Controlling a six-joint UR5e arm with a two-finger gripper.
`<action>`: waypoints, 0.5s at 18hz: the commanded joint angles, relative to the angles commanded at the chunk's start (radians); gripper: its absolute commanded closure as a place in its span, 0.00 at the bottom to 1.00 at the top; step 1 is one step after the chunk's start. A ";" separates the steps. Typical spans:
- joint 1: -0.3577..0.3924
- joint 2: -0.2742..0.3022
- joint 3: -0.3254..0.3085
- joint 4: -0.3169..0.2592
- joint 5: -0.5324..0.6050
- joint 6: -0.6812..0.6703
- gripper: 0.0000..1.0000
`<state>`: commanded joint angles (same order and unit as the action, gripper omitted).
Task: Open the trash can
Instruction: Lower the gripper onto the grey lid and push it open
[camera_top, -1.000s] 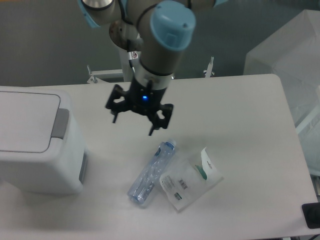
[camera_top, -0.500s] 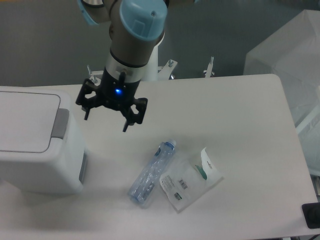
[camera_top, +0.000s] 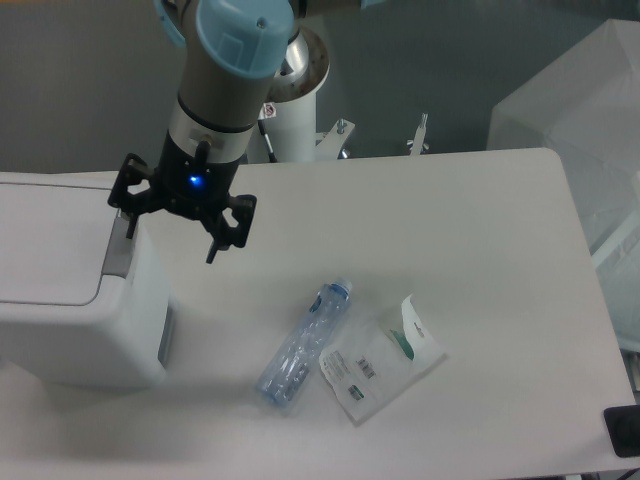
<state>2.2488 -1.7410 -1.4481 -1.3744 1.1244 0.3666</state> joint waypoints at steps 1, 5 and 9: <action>-0.002 -0.006 -0.002 0.003 0.000 0.000 0.00; -0.012 -0.020 -0.003 0.008 0.002 0.000 0.00; -0.012 -0.020 -0.006 0.008 0.002 0.000 0.00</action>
<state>2.2365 -1.7610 -1.4542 -1.3668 1.1259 0.3666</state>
